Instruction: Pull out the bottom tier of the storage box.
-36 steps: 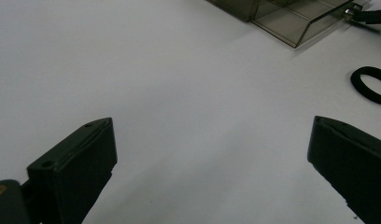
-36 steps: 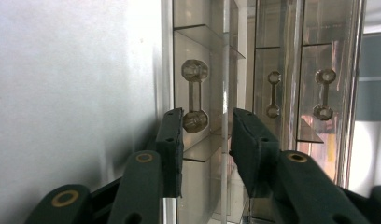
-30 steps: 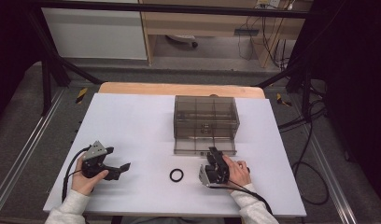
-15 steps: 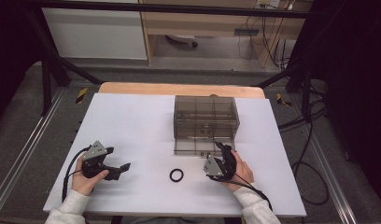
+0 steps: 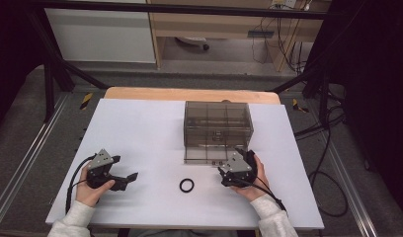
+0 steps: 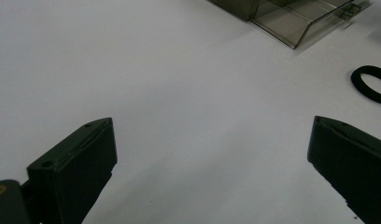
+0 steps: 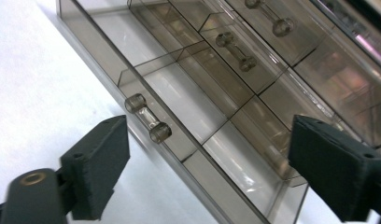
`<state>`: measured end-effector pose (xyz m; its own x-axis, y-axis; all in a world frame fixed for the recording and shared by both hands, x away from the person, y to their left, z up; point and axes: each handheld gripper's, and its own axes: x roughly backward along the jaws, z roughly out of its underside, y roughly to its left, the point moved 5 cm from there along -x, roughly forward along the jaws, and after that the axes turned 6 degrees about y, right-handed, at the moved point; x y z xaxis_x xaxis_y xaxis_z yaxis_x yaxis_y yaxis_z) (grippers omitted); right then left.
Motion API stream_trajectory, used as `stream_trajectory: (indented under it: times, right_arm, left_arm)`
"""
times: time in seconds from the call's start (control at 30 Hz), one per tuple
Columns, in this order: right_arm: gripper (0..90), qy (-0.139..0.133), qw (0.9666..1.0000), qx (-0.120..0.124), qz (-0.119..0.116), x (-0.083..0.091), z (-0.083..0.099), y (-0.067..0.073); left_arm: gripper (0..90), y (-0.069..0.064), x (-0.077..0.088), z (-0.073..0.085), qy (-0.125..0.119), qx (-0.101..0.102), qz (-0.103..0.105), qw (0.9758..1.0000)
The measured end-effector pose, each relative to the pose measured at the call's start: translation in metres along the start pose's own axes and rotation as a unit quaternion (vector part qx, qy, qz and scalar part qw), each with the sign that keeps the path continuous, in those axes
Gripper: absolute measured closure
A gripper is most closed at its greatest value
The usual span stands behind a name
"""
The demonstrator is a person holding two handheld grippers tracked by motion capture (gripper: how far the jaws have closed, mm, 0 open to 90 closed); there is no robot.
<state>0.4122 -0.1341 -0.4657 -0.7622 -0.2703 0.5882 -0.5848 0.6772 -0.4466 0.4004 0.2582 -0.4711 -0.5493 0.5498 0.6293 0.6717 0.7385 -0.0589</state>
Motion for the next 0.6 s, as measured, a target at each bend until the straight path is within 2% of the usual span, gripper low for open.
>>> stream_trajectory:
  times: [0.07, 0.27, 0.43, 0.6]
  right_arm:
    - [10.6, 0.004, 0.9998, -0.014, -0.013, -0.0005, 0.0006, 0.0001]
    - [7.7, 0.009, 0.9987, -0.037, -0.033, -0.0003, 0.002, -0.0017]
    - [5.2, 0.01, 0.9963, -0.068, -0.052, 0.0018, 0.0027, -0.0048]
    - [4.1, 0.01, 0.9943, -0.084, -0.065, 0.0033, 0.0025, -0.0049]
  left_arm:
    - [0.9, 0.0, 0.0, 0.0, 0.0, 0.0, 0.0, 1.0]
    - [0.9, 0.0001, 0.0003, 0.0003, 0.0, 0.0, 0.001, 1.0]
    - [0.9, 0.0001, 0.0, 0.0002, 0.001, 0.0, -0.002, 1.0]
    - [0.8, 0.0004, 0.0008, 0.0006, -0.001, 0.004, -0.001, 1.0]
